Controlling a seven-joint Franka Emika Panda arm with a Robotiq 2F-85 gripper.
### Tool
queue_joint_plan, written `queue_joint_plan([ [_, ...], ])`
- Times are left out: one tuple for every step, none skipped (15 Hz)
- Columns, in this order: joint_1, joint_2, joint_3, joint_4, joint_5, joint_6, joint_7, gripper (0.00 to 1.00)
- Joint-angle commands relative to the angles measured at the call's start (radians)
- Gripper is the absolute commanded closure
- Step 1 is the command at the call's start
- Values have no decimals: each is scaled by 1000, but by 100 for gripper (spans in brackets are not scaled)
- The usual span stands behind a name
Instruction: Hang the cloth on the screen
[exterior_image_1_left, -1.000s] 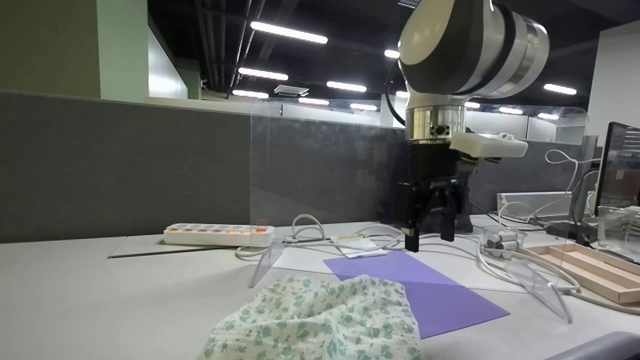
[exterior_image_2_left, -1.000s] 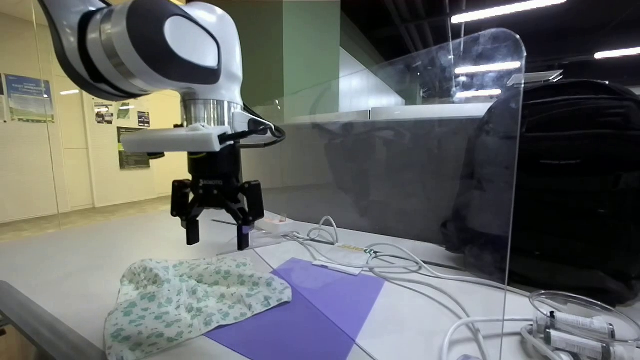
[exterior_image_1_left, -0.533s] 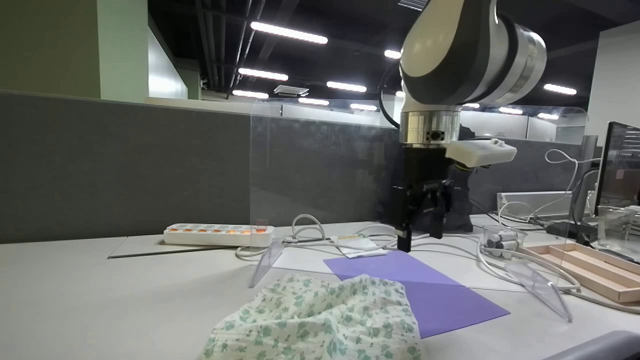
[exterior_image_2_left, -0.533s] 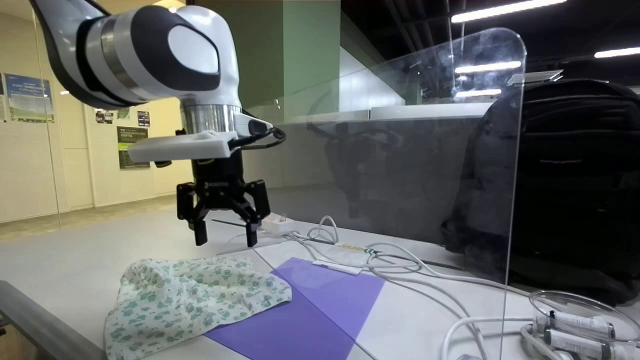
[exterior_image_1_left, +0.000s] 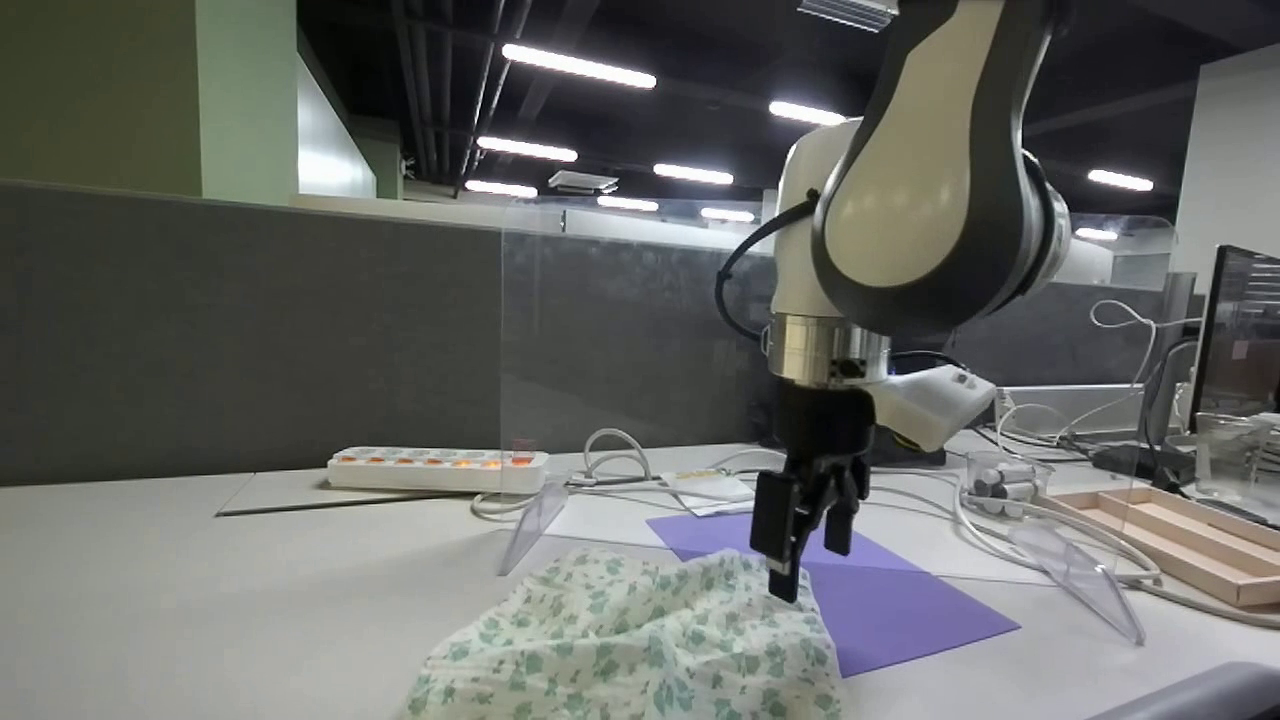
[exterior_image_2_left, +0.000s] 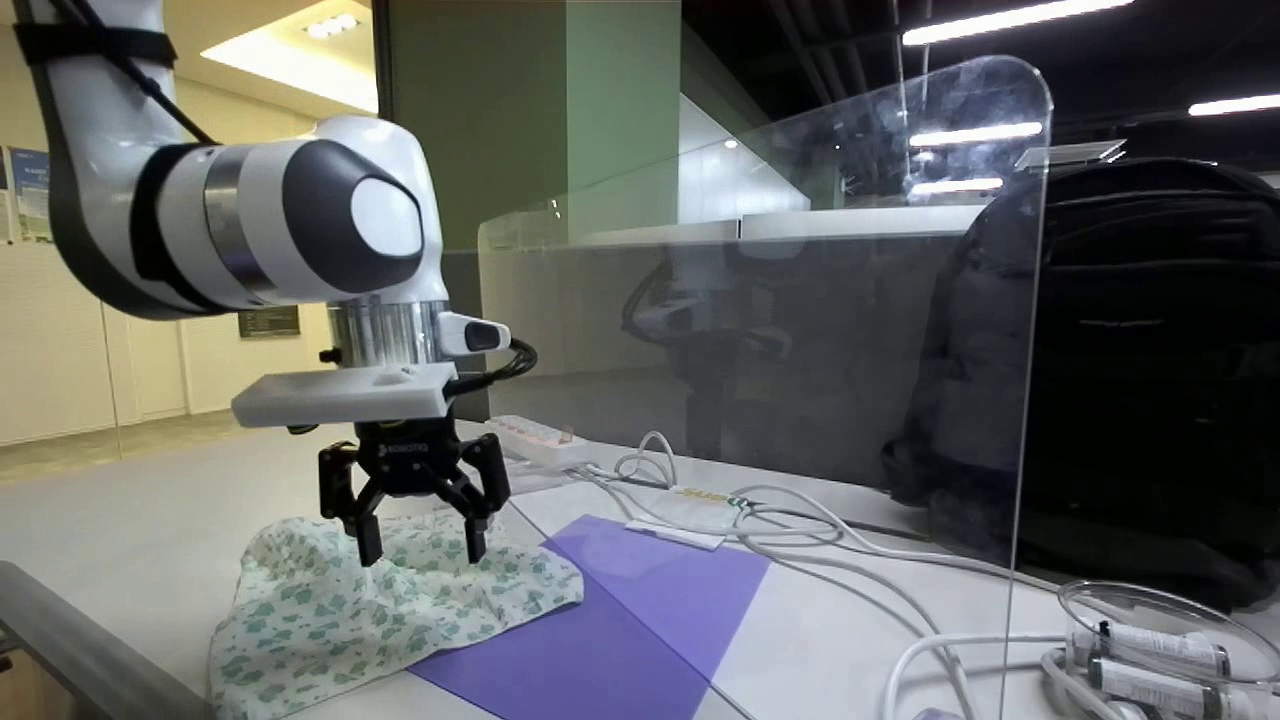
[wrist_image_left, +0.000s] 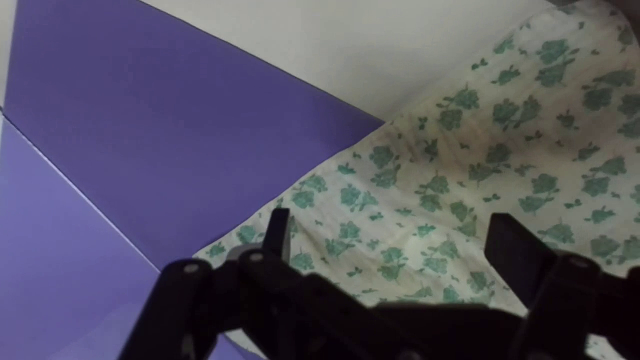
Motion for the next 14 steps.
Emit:
queue_joint_plan([
  [47,70,-39,15,-74,49,62,0],
  [57,88,-46,17,-77,57,56,0],
  [68,102,-55,20,-80,59,51,0],
  [78,116,-63,23,-81,63,45,0],
  [87,129,-72,26,-87,63,39,0],
  [98,141,-83,29,-92,63,35,0],
  [107,151,-92,31,-94,63,30,0],
  [116,161,-102,32,-98,65,26,0],
  [128,170,-116,35,-106,68,27,0],
  [144,178,-135,37,-112,74,34,0],
  [149,186,-141,39,-109,79,29,20],
  [159,193,-153,42,-110,83,29,26],
  [169,199,-165,44,-112,87,29,33],
  [178,205,-177,46,-113,89,29,41],
])
